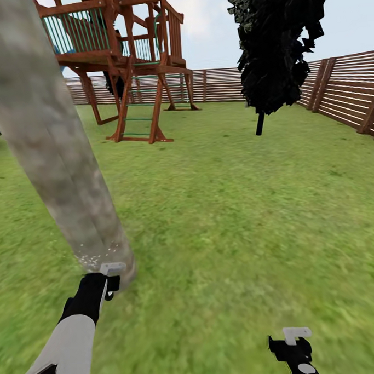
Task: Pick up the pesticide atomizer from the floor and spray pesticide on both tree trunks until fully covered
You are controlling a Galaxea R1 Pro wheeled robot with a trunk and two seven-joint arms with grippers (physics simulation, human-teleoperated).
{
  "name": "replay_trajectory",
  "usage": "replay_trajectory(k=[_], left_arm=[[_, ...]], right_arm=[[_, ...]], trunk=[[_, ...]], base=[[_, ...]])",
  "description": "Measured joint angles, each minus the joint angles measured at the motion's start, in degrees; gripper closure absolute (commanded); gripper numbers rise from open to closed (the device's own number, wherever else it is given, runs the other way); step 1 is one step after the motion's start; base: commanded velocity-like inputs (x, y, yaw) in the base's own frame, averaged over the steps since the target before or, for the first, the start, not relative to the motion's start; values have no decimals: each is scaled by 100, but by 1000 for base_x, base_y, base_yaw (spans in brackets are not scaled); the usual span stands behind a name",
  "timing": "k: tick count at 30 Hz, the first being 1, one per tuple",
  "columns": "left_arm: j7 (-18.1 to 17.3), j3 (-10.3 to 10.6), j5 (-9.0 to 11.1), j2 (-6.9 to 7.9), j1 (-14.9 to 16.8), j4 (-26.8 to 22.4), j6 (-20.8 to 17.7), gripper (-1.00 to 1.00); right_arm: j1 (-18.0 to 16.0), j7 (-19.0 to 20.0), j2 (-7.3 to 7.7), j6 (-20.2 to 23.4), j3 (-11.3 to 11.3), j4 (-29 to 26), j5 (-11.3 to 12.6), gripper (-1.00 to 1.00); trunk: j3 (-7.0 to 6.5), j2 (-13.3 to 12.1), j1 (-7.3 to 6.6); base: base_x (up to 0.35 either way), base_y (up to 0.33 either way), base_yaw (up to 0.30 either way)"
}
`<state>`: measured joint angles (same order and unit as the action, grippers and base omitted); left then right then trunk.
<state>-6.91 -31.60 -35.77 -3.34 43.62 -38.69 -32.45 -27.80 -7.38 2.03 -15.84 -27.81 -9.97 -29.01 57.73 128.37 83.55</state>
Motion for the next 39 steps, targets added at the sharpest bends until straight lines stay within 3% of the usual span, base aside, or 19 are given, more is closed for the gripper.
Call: replay_trajectory(k=[18,22,25,31,35,39], left_arm=[[-1,-43,3,25,-23,-30,8,100],[8,-54,-6,69,-331,-6,41,100],[18,-60,-8,70,-395,28,59,100],[26,-421,5,151,-414,-59,109,100],[51,-411,42,126,-413,-3,379,100],[296,-400,17,79,-405,113,545,100]], right_arm=[[-1,-2,-1,0,0,2,3,-100],[0,3,0,0,0,0,2,-100],[0,7,0,0,0,0,-1,-100],[-2,9,-1,0,1,3,-1,-100],[-1,15,0,8,0,-4,3,-100],[0,16,0,9,4,-8,-1,-100]], trunk=[[0,0,-1],[1,0,2],[0,0,2],[0,0,2],[0,0,-1],[0,0,-2]], base=[[187,-217,234],[-79,-259,23],[-223,-216,69],[-199,-216,259],[82,-257,191],[190,-234,14]])
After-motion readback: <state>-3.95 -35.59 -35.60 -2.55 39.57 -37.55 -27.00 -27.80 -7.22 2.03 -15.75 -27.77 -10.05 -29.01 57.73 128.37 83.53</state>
